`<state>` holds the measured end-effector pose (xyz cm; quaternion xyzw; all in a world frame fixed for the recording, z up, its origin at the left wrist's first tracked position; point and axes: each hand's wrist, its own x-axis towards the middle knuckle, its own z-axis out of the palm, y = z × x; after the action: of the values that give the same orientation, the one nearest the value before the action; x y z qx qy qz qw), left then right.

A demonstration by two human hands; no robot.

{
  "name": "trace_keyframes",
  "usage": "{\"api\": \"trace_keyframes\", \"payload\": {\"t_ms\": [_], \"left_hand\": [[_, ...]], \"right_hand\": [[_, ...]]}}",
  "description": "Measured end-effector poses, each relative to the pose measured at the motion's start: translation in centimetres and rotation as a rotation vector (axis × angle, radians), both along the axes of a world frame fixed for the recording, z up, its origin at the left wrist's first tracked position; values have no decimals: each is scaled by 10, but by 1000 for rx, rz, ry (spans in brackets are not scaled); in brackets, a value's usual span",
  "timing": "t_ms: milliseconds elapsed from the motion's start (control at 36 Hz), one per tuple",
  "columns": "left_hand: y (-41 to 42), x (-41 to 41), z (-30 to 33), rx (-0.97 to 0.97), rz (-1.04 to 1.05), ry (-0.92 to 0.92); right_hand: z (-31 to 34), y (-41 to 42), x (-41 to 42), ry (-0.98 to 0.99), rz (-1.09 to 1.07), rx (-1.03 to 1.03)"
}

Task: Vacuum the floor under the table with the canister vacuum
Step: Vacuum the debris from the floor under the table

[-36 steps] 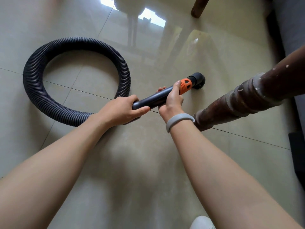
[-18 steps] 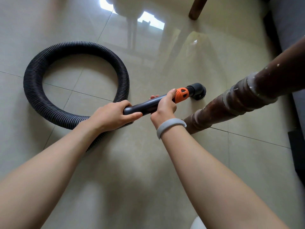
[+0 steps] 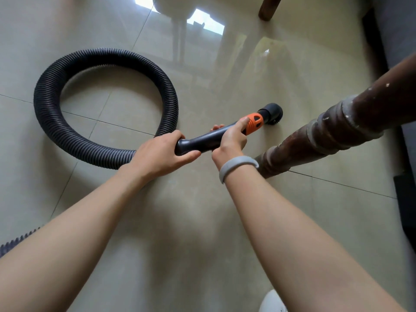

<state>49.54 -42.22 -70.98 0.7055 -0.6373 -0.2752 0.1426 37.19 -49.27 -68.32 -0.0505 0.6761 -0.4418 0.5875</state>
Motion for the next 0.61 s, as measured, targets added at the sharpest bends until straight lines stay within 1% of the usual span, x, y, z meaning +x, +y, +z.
{"api": "trace_keyframes", "payload": {"t_ms": [111, 222, 306, 444, 611], "left_hand": [[22, 12, -2, -47, -45, -49], [47, 27, -3, -7, -60, -75], [67, 40, -1, 33, -20, -45], [95, 55, 6, 179, -36, -69], [111, 55, 14, 194, -100, -124]], "right_hand": [[-3, 33, 9, -142, -31, -25], [-4, 68, 19, -220, 12, -36], [-2, 83, 20, -205, 63, -17], [0, 76, 5, -132, 23, 52], [-5, 82, 2, -76, 106, 101]]}}
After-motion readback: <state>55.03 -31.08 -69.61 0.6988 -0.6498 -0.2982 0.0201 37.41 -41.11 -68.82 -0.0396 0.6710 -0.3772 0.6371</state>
